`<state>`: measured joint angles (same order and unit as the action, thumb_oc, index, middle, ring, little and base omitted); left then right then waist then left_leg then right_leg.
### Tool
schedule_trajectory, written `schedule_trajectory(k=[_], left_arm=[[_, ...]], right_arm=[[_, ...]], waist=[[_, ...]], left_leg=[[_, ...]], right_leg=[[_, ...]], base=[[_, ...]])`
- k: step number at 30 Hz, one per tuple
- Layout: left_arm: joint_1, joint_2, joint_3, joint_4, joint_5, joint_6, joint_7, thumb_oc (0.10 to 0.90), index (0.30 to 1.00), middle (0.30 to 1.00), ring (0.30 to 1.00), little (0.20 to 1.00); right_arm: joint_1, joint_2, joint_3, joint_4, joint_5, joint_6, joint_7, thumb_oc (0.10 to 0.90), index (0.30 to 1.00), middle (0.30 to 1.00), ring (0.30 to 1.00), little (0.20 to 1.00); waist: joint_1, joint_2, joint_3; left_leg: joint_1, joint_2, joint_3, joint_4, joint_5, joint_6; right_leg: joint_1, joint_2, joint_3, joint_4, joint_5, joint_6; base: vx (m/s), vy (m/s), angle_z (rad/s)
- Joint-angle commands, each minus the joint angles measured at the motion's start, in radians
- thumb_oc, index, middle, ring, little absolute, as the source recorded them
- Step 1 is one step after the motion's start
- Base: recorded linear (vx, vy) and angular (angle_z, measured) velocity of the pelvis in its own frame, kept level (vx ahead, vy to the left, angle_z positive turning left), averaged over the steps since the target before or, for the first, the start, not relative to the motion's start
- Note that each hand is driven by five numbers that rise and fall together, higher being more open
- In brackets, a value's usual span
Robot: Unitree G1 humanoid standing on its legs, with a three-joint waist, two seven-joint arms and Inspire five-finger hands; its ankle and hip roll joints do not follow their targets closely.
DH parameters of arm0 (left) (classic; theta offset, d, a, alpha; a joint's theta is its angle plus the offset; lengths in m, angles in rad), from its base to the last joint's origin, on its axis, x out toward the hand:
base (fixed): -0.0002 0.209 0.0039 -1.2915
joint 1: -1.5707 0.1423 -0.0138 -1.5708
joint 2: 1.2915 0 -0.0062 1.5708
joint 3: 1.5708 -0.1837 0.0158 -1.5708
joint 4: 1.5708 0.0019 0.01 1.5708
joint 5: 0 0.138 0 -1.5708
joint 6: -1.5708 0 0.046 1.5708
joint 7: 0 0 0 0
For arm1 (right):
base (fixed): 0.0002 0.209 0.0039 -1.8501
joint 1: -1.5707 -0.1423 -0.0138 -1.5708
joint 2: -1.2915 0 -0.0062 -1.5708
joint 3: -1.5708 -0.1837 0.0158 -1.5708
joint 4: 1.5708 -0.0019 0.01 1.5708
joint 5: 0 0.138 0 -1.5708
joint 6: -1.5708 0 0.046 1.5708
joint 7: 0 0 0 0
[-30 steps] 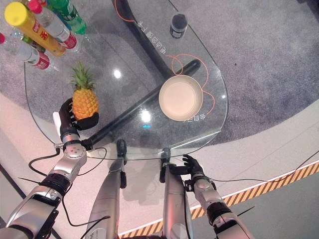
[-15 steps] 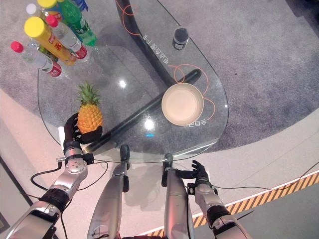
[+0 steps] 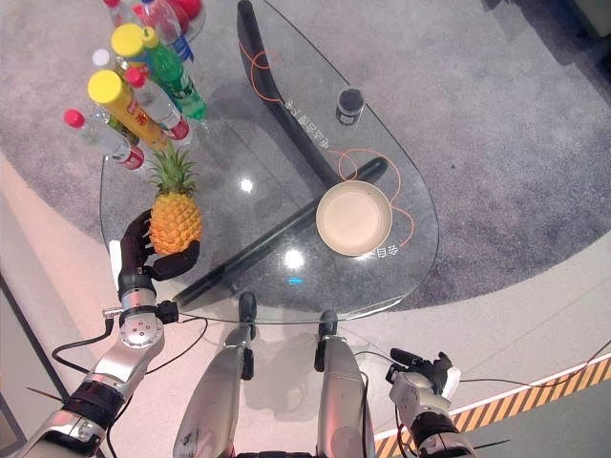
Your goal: Pick up the fruit to the plate
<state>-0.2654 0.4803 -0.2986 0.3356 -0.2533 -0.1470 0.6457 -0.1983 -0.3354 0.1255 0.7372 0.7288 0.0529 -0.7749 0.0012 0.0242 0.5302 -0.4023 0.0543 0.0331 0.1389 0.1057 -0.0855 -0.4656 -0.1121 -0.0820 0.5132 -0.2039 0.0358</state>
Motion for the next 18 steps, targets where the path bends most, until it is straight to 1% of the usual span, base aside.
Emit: schedule_trajectory(k=[1, 2, 4, 5, 7, 8, 9, 10, 11, 13, 14, 16, 17, 18], left_arm=[[0.012, 0.062, 0.110, -0.172, 0.104, -0.078, 0.020, 0.100, 0.300, 0.300, 0.300, 0.200], [0.023, 0.060, 0.118, -0.183, 0.110, -0.081, 0.016, 0.100, 0.300, 0.300, 0.300, 0.200], [0.036, 0.056, 0.124, -0.190, 0.120, -0.087, 0.012, 0.100, 0.300, 0.300, 0.300, 0.200], [0.049, 0.047, 0.128, -0.194, 0.131, -0.096, 0.011, 0.100, 0.300, 0.300, 0.300, 0.200], [0.055, 0.040, 0.129, -0.194, 0.142, -0.102, 0.011, 0.100, 0.300, 0.300, 0.300, 0.200], [0.060, 0.031, 0.130, -0.198, 0.152, -0.110, 0.011, 0.100, 0.300, 0.300, 0.300, 0.200], [0.065, 0.028, 0.133, -0.206, 0.153, -0.109, 0.007, 0.100, 0.300, 0.300, 0.300, 0.200], [0.067, 0.027, 0.133, -0.209, 0.153, -0.108, 0.005, 0.100, 0.300, 0.300, 0.300, 0.200], [0.070, 0.026, 0.132, -0.211, 0.150, -0.110, -0.004, 0.100, 0.300, 0.300, 0.300, 0.200], [0.074, 0.025, 0.130, -0.224, 0.150, -0.108, -0.022, 0.100, 0.300, 0.300, 0.300, 0.200], [0.073, 0.026, 0.130, -0.234, 0.150, -0.109, -0.038, 0.100, 0.300, 0.300, 0.300, 0.200], [0.068, 0.025, 0.122, -0.250, 0.159, -0.119, -0.085, 0.100, 0.300, 0.300, 0.300, 0.200], [0.062, 0.025, 0.112, -0.252, 0.163, -0.121, -0.101, 0.100, 0.300, 0.300, 0.300, 0.200], [0.058, 0.025, 0.107, -0.253, 0.164, -0.120, -0.104, 0.100, 0.300, 0.300, 0.300, 0.200]], right_arm=[[0.066, -0.046, -0.026, -0.289, -0.056, -0.131, -0.117, 0.800, 0.900, 0.900, 0.900, 0.900], [0.068, -0.045, -0.029, -0.364, -0.103, -0.148, -0.128, 0.800, 0.900, 0.900, 0.900, 0.900], [0.075, -0.043, -0.029, -0.445, -0.166, -0.170, -0.134, 0.800, 0.900, 0.900, 0.900, 0.900], [0.084, -0.039, -0.026, -0.551, -0.238, -0.182, -0.134, 0.800, 0.900, 0.900, 0.900, 0.900], [0.086, -0.037, -0.018, -0.612, -0.288, -0.201, -0.121, 0.800, 0.900, 0.900, 0.900, 0.900], [0.082, -0.032, -0.016, -0.670, -0.328, -0.241, -0.080, 0.800, 0.900, 0.900, 0.900, 0.900], [0.082, -0.026, -0.018, -0.695, -0.331, -0.278, -0.033, 0.800, 0.900, 0.900, 0.900, 0.900], [0.082, -0.025, -0.018, -0.700, -0.330, -0.289, -0.018, 0.800, 0.900, 0.900, 0.900, 0.900], [0.080, -0.025, -0.019, -0.743, -0.318, -0.334, 0.064, 0.800, 0.900, 0.900, 0.900, 0.900], [0.081, -0.027, -0.016, -0.804, -0.298, -0.355, 0.161, 0.800, 0.900, 0.900, 0.900, 0.900], [0.080, -0.026, -0.010, -0.835, -0.284, -0.368, 0.225, 0.800, 0.900, 0.900, 0.900, 0.900], [0.068, -0.018, 0.013, -0.882, -0.249, -0.397, 0.338, 0.800, 0.900, 0.900, 0.900, 0.900], [0.054, -0.014, 0.025, -0.888, -0.239, -0.409, 0.368, 0.800, 0.900, 0.900, 0.900, 0.900], [0.047, -0.013, 0.030, -0.888, -0.238, -0.411, 0.374, 0.800, 0.900, 0.900, 0.900, 0.900]], waist=[[-0.002, -0.042, -0.010], [-0.003, -0.043, -0.010], [-0.006, -0.044, -0.010], [-0.011, -0.044, -0.010], [-0.016, -0.044, -0.010], [-0.020, -0.044, -0.010], [-0.022, -0.043, -0.010], [-0.022, -0.043, -0.010], [-0.024, -0.043, -0.010], [-0.025, -0.045, -0.010], [-0.024, -0.046, -0.010], [-0.021, -0.049, -0.010], [-0.019, -0.049, -0.010], [-0.018, -0.050, -0.010]], left_leg=[[0.036, -0.087, 0.007, 0.192, -0.149, 0.062], [0.039, -0.089, 0.006, 0.185, -0.141, 0.063], [0.047, -0.089, 0.005, 0.179, -0.140, 0.064], [0.057, -0.089, 0.007, 0.174, -0.138, 0.065], [0.062, -0.088, 0.009, 0.172, -0.138, 0.065], [0.069, -0.087, 0.012, 0.167, -0.137, 0.065], [0.073, -0.086, 0.014, 0.165, -0.137, 0.064], [0.075, -0.085, 0.014, 0.164, -0.137, 0.063], [0.077, -0.086, 0.015, 0.162, -0.137, 0.063], [0.077, -0.087, 0.016, 0.161, -0.137, 0.063], [0.076, -0.087, 0.017, 0.162, -0.137, 0.064], [0.073, -0.088, 0.021, 0.164, -0.138, 0.065], [0.070, -0.088, 0.021, 0.166, -0.138, 0.065], [0.069, -0.089, 0.021, 0.167, -0.138, 0.065]], right_leg=[[0.153, 0.010, -0.036, -0.293, 0.224, 0.007], [0.156, 0.009, -0.036, -0.297, 0.228, 0.006], [0.163, 0.010, -0.035, -0.299, 0.227, 0.006], [0.169, 0.011, -0.034, -0.300, 0.226, 0.006], [0.171, 0.012, -0.031, -0.299, 0.224, 0.006], [0.177, 0.013, -0.029, -0.302, 0.222, 0.007], [0.180, 0.014, -0.027, -0.303, 0.219, 0.007], [0.181, 0.014, -0.027, -0.303, 0.218, 0.007], [0.184, 0.015, -0.025, -0.303, 0.216, 0.008], [0.184, 0.015, -0.024, -0.304, 0.215, 0.009], [0.184, 0.014, -0.024, -0.304, 0.215, 0.010], [0.180, 0.011, -0.027, -0.304, 0.217, 0.012], [0.178, 0.011, -0.028, -0.303, 0.218, 0.013], [0.178, 0.010, -0.029, -0.303, 0.218, 0.013]], base=[[0.00, 0.000, 0.00], [0.00, 0.000, 0.00], [0.00, 0.000, 0.00], [0.00, 0.036, -0.01], [0.00, 0.047, -0.02], [-0.01, 0.053, -0.05], [-0.01, 0.048, -0.06], [-0.01, 0.033, -0.01], [0.00, 0.000, 0.00], [0.00, 0.000, 0.00], [0.00, 0.000, 0.00], [-0.01, -0.017, -0.01], [0.00, 0.000, 0.00], [0.00, 0.000, 0.00]])
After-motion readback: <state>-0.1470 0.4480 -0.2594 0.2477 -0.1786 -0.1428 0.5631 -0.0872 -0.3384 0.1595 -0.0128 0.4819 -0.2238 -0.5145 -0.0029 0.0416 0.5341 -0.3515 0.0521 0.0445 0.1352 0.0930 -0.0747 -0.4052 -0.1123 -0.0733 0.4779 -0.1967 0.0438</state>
